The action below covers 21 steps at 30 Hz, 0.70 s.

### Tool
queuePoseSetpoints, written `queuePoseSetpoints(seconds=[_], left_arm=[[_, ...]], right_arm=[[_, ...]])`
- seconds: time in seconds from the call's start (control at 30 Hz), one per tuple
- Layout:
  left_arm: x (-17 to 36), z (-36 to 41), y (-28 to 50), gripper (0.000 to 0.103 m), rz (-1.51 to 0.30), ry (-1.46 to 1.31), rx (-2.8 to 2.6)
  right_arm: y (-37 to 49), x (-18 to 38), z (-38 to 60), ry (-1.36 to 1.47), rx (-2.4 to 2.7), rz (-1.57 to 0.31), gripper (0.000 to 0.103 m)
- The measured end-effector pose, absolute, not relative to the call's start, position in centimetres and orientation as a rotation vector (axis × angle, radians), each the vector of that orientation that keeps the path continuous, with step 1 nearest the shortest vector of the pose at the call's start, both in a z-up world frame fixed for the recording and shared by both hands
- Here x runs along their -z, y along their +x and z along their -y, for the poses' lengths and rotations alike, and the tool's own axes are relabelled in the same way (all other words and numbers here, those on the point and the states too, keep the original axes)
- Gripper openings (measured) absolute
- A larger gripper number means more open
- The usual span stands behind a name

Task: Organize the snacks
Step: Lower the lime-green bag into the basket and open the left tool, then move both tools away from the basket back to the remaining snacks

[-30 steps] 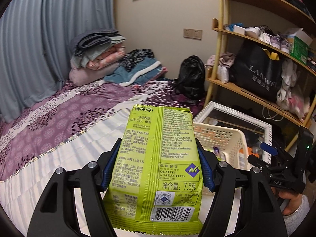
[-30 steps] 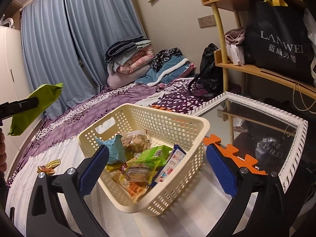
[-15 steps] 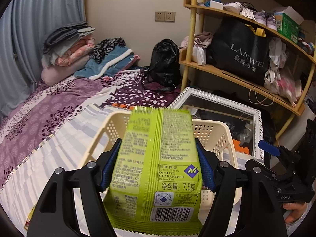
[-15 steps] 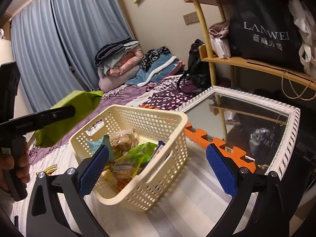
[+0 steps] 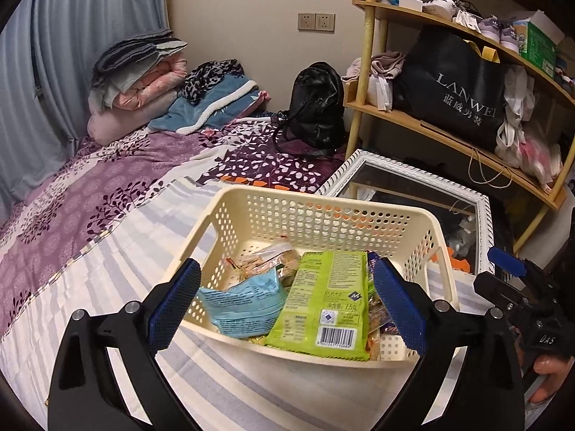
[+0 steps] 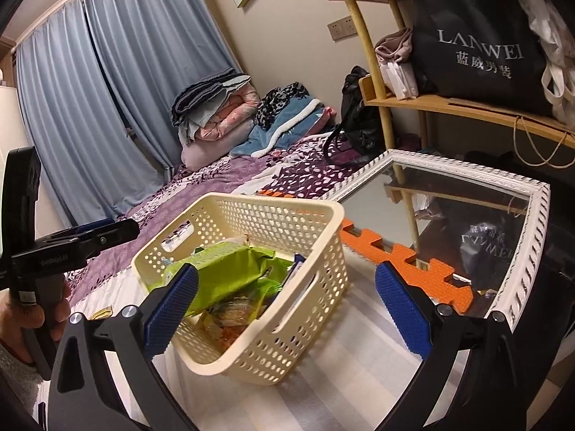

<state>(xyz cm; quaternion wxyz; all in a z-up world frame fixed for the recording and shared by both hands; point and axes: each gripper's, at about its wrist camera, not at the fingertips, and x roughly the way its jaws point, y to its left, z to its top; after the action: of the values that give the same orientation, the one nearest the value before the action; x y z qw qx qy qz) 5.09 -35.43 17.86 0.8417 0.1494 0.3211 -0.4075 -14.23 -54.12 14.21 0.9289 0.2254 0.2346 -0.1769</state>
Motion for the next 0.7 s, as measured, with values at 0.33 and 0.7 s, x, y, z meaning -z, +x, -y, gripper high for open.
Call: queuePoseSetpoints(seconds=[0.33,0.7], left_arm=[[-15.3,36.0,4.8,0.098,-0.756,0.388,0.883],[-11.8,37.5,5.5,0.099,-0.828,0.477,0.839]], right_arm=[[-14.0,-14.6,53.1,0.434,0.344,-0.482,0.098],[-14.4,-14.6,53.1,0.436,0.339,-0.473,0.098]])
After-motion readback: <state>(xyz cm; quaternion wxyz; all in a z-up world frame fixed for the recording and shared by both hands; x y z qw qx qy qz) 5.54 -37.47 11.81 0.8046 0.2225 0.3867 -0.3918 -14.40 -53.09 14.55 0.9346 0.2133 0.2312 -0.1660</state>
